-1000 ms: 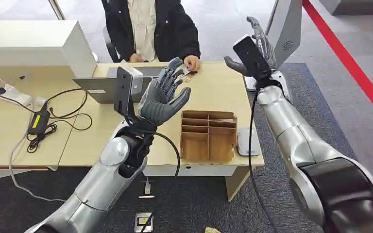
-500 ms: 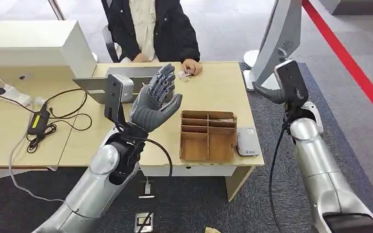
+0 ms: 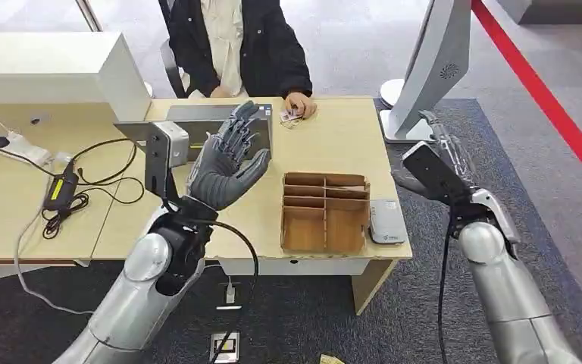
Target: Pass the card to the sensor for recognition and then transmit it.
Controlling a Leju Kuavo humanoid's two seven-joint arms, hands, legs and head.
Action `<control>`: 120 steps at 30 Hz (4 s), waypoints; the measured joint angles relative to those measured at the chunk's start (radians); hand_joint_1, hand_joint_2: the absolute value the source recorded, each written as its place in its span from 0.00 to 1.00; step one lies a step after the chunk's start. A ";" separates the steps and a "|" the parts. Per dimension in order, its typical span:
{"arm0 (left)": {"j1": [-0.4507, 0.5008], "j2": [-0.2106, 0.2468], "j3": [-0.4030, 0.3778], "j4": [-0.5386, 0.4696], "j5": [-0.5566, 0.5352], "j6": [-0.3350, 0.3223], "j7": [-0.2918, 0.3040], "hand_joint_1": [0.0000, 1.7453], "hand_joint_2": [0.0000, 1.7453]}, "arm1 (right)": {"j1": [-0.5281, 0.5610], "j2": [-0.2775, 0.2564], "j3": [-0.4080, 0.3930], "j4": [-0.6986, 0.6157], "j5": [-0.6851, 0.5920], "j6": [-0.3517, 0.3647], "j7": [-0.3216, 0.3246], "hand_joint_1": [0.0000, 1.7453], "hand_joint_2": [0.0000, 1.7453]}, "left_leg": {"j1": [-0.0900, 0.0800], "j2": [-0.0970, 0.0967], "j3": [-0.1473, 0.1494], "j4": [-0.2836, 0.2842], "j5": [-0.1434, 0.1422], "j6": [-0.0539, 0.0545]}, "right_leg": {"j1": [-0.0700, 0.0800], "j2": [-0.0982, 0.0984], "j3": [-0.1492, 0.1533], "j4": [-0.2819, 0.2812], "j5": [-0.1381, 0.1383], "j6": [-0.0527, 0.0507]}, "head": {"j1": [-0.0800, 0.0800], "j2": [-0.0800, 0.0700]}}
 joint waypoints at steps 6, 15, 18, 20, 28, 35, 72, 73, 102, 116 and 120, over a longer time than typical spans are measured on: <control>0.002 -0.010 0.011 0.003 -0.033 -0.040 -0.042 0.00 1.00 | 0.019 0.014 0.040 0.012 0.141 -0.051 -0.085 0.00 1.00 | 0.000 0.000 -0.001 0.000 0.000 0.000 | 0.000 0.000 0.000 0.000 0.000 0.000 | 0.000 0.000; 0.002 -0.030 0.011 0.007 -0.034 -0.063 -0.049 0.00 1.00 | 0.019 0.072 0.103 0.104 0.160 -0.108 -0.108 0.00 1.00 | 0.000 0.000 0.000 0.000 0.000 0.000 | 0.000 0.000 0.000 0.000 0.000 0.000 | 0.000 0.000; 0.002 -0.034 0.011 0.010 -0.031 -0.066 -0.046 0.00 1.00 | 0.016 0.086 0.117 0.127 0.163 -0.113 -0.108 0.00 1.00 | 0.000 0.000 -0.001 0.000 0.000 0.000 | 0.000 0.000 0.000 0.000 0.000 0.000 | 0.000 0.000; 0.002 -0.034 0.011 0.008 -0.018 -0.070 -0.028 0.00 1.00 | 0.013 0.093 0.129 0.143 0.168 -0.115 -0.108 0.00 1.00 | 0.000 0.000 -0.001 0.000 0.000 0.000 | 0.000 0.000 0.000 0.000 0.000 0.000 | 0.000 0.000; 0.002 -0.032 0.009 0.000 0.002 -0.066 -0.018 0.00 1.00 | 0.009 0.130 0.180 0.189 0.198 -0.122 -0.122 0.00 1.00 | 0.000 0.000 0.000 0.000 0.000 0.000 | 0.000 0.000 0.000 0.000 0.000 0.000 | 0.000 0.000; -0.005 -0.044 0.008 0.011 -0.009 -0.069 -0.043 0.00 1.00 | 0.003 0.163 0.214 0.222 0.197 -0.136 -0.134 0.00 1.00 | 0.000 0.000 0.000 0.000 0.000 0.000 | 0.000 0.000 0.000 0.000 0.000 0.000 | 0.000 0.000; -0.041 -0.043 -0.014 0.023 0.055 -0.013 -0.042 0.00 1.00 | -0.191 0.252 0.283 0.646 0.286 -0.408 -0.316 0.00 1.00 | 0.000 0.000 0.000 0.000 0.000 0.000 | 0.000 0.000 0.000 0.000 0.000 0.000 | 0.000 0.000; -0.045 -0.041 -0.020 0.027 0.056 -0.008 -0.043 0.00 1.00 | -0.198 0.254 0.288 0.669 0.285 -0.408 -0.321 0.00 1.00 | 0.000 0.000 0.000 0.000 0.000 0.000 | 0.000 0.000 0.000 0.000 0.000 0.000 | 0.000 0.000; -0.080 -0.028 -0.069 0.050 0.068 0.030 -0.037 0.00 1.00 | -0.240 0.248 0.312 0.784 0.251 -0.457 -0.300 0.00 1.00 | 0.000 0.001 0.000 0.000 0.001 0.000 | 0.000 0.000 0.000 0.000 0.000 0.000 | 0.000 0.000; -0.064 -0.027 -0.065 0.042 0.053 0.014 -0.028 0.00 1.00 | -0.268 0.222 0.311 0.798 0.257 -0.465 -0.284 0.00 1.00 | 0.000 0.001 0.000 0.000 0.001 0.000 | 0.000 0.000 0.000 0.000 0.000 0.000 | 0.000 0.000; -0.064 -0.027 -0.063 0.042 0.050 0.002 -0.027 0.00 0.00 | -0.268 0.219 0.311 0.798 0.262 -0.463 -0.275 0.00 1.00 | 0.000 0.001 0.000 0.000 0.001 0.000 | 0.000 0.000 0.000 0.000 0.000 0.000 | 0.000 0.000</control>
